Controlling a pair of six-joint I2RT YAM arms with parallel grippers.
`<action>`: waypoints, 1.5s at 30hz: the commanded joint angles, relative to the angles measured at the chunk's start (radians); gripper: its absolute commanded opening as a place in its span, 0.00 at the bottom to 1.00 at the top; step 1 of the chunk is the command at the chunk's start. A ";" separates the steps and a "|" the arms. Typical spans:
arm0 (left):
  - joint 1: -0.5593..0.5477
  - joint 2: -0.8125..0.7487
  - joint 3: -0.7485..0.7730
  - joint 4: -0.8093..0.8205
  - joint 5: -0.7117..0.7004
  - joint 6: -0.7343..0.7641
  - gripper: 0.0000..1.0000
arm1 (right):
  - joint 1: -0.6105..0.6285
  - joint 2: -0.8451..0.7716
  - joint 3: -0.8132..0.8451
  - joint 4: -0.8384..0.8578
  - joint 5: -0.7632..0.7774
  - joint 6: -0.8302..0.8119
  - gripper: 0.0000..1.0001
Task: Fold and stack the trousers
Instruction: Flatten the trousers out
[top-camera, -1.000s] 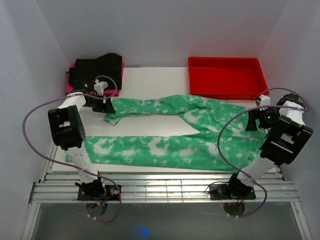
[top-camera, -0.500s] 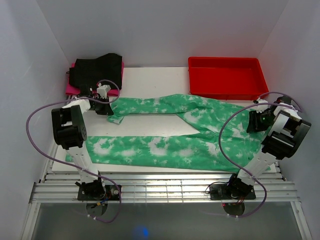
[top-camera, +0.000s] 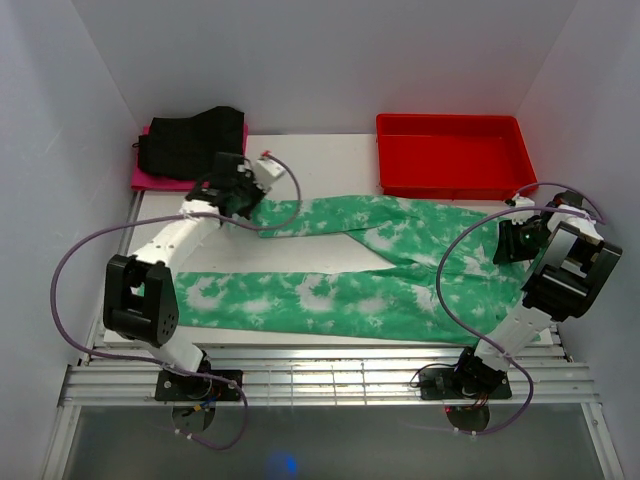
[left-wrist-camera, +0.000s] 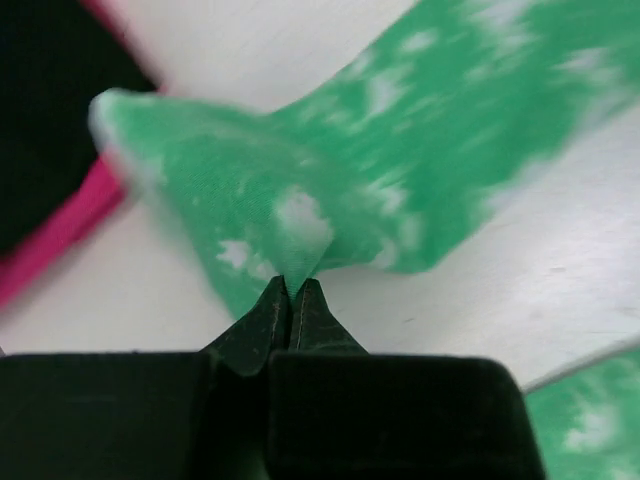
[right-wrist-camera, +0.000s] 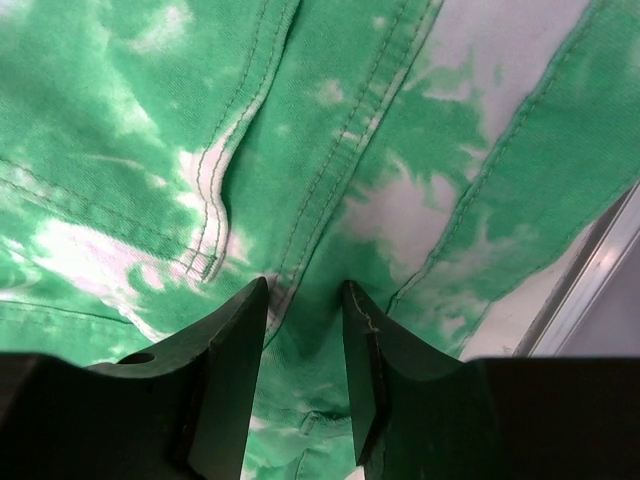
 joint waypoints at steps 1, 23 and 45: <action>-0.275 -0.043 -0.099 0.007 -0.222 0.146 0.00 | 0.003 -0.045 0.008 -0.044 -0.029 -0.020 0.42; -0.115 0.058 0.151 -0.251 0.415 -0.348 0.79 | 0.003 -0.048 0.004 -0.080 -0.075 -0.021 0.41; 0.055 0.368 0.134 0.056 0.748 -0.442 0.68 | 0.003 0.030 0.004 -0.096 -0.198 0.048 0.72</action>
